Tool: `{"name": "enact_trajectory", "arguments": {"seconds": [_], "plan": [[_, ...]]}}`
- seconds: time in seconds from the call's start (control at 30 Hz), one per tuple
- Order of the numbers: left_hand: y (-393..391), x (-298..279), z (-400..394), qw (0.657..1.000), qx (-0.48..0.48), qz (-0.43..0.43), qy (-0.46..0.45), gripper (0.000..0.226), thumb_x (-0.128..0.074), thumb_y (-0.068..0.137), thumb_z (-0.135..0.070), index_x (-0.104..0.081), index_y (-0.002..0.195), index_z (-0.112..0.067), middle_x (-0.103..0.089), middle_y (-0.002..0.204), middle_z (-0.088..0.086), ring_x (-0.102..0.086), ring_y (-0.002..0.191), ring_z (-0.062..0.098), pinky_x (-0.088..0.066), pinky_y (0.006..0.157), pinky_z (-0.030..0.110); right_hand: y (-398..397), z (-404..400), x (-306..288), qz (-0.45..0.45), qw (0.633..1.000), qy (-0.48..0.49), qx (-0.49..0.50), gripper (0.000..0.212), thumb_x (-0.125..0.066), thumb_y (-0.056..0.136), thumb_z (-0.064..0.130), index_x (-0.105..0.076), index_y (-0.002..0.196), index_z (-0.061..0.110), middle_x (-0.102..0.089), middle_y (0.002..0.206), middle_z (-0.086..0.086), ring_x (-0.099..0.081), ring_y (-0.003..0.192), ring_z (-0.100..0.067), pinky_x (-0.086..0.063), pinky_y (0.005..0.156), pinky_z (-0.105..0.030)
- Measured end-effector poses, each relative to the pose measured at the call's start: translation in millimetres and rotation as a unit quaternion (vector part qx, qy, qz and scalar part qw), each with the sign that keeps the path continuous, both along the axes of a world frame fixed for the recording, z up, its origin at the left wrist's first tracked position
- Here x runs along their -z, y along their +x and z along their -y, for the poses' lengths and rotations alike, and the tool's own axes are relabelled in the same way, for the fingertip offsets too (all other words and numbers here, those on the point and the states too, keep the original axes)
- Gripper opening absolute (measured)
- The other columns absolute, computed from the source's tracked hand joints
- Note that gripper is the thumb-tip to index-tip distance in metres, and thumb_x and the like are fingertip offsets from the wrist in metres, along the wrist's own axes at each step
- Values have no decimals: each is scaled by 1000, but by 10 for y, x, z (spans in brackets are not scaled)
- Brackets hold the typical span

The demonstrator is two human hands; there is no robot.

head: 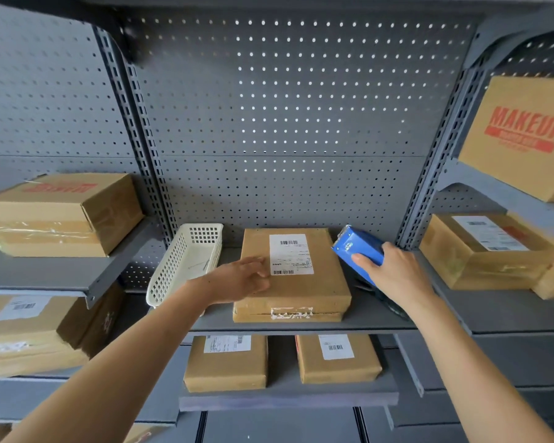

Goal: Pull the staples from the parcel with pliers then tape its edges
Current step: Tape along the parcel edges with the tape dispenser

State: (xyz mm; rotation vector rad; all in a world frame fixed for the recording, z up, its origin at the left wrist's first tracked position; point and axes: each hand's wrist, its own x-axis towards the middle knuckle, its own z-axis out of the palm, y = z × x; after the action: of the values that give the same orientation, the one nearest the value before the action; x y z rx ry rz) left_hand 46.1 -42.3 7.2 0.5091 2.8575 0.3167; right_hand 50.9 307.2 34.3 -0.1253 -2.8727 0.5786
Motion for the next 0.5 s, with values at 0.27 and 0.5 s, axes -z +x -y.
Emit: {"name": "enact_trajectory", "arguments": {"seconds": [0.27,0.5], "plan": [[10,81,-164,996,-48,-70,2,28,-41,107,-40,-60,123,-27,-50,136,-6,-61,114,23,-45,90,31,-595,-337,201,35,997,68,-11,54,-64,95,60,-56,104,7,-70,102,-16,-68,92,-37,-56,76,-42],[13,113,-257,994,-72,-84,11,15,-44,104,-41,-54,106,-31,-47,115,-9,-54,117,21,-44,94,34,-908,-512,367,100,991,81,-26,47,-67,98,52,-48,104,10,-66,110,-12,-57,89,-29,-44,72,-36]]}}
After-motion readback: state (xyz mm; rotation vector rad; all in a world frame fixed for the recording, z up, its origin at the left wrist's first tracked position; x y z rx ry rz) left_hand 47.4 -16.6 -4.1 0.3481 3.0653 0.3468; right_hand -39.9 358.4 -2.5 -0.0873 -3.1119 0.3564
